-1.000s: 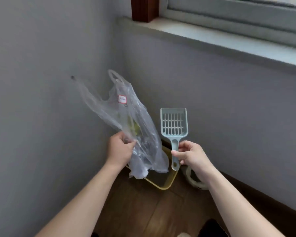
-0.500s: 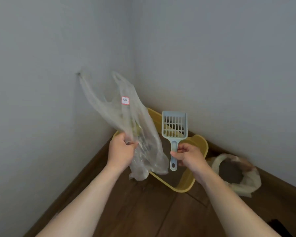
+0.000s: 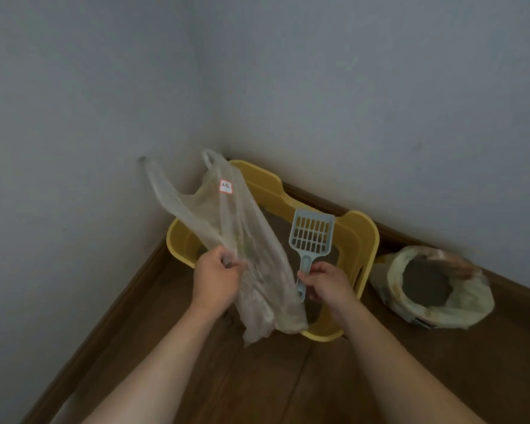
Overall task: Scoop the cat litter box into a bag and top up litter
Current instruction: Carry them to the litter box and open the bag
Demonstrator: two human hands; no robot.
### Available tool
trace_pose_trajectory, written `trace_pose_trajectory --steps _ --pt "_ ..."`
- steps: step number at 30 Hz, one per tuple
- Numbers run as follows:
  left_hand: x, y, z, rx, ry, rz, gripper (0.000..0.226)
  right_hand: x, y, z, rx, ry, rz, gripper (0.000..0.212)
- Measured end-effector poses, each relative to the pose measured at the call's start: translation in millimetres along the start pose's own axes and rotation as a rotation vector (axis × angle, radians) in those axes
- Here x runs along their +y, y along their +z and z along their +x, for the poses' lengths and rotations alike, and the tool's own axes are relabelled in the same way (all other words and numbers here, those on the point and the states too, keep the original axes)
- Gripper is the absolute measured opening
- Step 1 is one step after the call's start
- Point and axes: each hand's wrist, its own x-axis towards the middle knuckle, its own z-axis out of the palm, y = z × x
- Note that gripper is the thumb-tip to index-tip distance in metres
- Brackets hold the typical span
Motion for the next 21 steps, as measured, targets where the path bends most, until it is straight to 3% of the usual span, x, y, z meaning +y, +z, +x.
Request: trace_pose_trajectory --steps 8,21 --pt "-18.3 20.7 24.3 -0.015 0.006 0.058 0.032 22.3 14.8 49.8 0.029 0.142 0.033 0.007" --pt "-34.2 33.7 41.1 -0.027 0.084 0.116 0.025 46.8 30.9 89.1 0.098 0.346 -0.061 0.011"
